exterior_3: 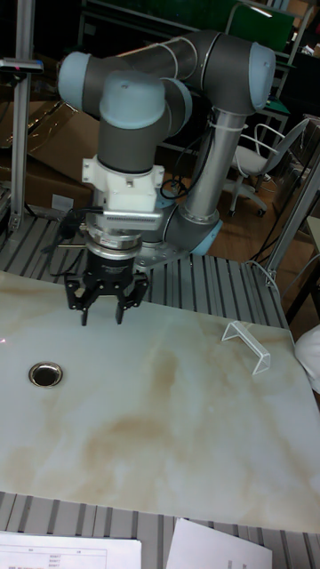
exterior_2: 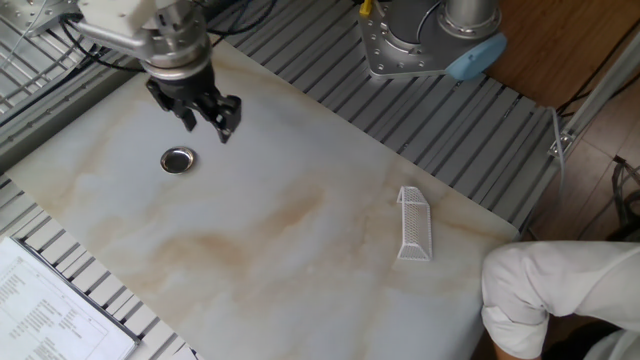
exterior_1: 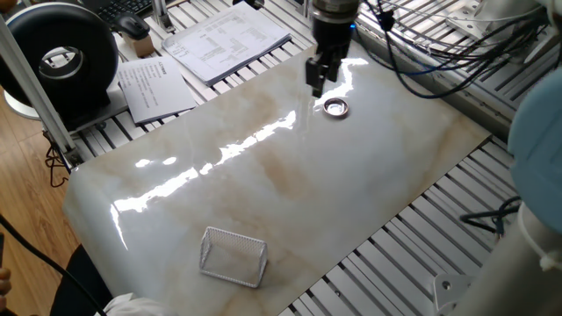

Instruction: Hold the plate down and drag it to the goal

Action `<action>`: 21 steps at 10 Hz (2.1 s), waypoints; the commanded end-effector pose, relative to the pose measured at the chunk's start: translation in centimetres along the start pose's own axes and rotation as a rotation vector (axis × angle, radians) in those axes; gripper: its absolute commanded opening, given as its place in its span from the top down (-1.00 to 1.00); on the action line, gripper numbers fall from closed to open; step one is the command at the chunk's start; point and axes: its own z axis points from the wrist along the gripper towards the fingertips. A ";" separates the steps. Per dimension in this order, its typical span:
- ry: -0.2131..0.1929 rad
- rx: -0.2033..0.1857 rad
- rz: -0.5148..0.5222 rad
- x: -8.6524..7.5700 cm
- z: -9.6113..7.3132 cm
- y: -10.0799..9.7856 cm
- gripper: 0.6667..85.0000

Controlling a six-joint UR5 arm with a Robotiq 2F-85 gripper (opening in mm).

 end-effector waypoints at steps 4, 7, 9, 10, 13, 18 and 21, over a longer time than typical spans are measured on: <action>-0.015 0.035 0.000 -0.5 1.6 -2.7 -0.32; -0.039 0.014 -0.064 -2.6 5.6 -5.9 -0.33; -0.066 -0.006 -0.024 -3.2 5.6 -5.4 -0.34; -0.052 0.023 0.002 -2.9 5.6 -6.2 -0.32; -0.068 0.058 -0.041 -2.8 6.5 -9.5 -0.19; -0.069 0.035 -0.024 -1.4 8.3 -12.4 -0.17; -0.101 0.027 -0.035 -2.3 10.4 -13.4 -0.11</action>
